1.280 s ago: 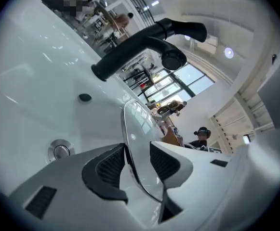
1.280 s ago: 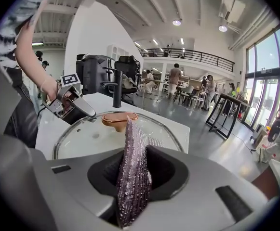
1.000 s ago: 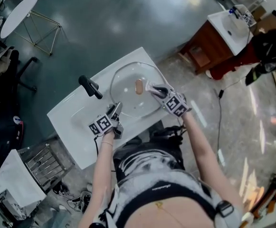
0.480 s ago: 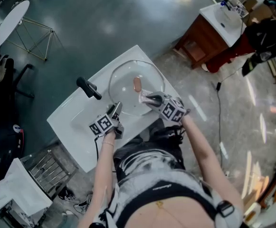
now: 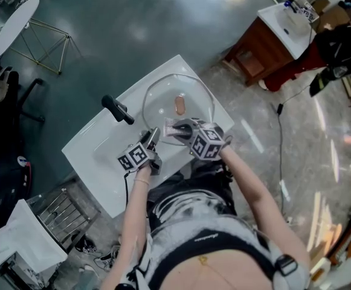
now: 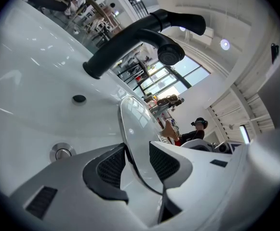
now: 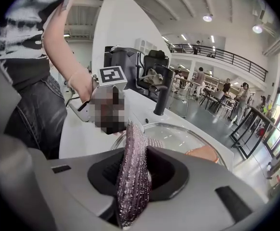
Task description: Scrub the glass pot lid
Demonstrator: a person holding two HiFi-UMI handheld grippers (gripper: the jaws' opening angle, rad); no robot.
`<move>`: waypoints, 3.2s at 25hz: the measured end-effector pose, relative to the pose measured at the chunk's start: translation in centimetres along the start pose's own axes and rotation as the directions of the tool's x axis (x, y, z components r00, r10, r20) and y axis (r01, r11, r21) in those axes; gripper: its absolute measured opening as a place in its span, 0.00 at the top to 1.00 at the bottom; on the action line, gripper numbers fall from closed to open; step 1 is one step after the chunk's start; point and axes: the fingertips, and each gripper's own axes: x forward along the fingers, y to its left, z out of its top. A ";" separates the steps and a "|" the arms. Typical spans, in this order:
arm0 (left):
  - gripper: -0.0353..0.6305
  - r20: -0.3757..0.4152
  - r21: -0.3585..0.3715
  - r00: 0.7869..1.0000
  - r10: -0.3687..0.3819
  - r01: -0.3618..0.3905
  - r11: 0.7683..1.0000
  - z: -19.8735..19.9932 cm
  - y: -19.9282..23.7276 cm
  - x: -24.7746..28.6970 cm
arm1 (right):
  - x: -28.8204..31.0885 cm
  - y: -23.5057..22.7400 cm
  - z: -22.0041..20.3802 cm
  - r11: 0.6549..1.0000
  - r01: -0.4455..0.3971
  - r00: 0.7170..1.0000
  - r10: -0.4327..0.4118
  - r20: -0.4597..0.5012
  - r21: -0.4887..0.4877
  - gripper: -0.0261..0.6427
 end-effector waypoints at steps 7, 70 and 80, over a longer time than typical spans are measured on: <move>0.72 -0.004 0.006 1.000 -0.004 0.004 1.000 -0.2 0.1 0.1 | 2.8 -2.0 2.5 0.995 0.090 0.995 -0.088 -0.048 0.044 0.81; 0.71 0.002 0.007 0.999 0.049 -0.049 0.999 0.1 0.2 -0.2 | -5.8 -8.6 -8.3 0.958 0.153 0.988 -0.153 -0.020 0.242 0.81; 0.71 0.002 0.008 0.999 0.052 -0.052 0.999 -0.1 0.2 0.0 | -5.6 -5.9 -7.3 0.975 0.086 0.996 -0.082 -0.031 0.204 0.81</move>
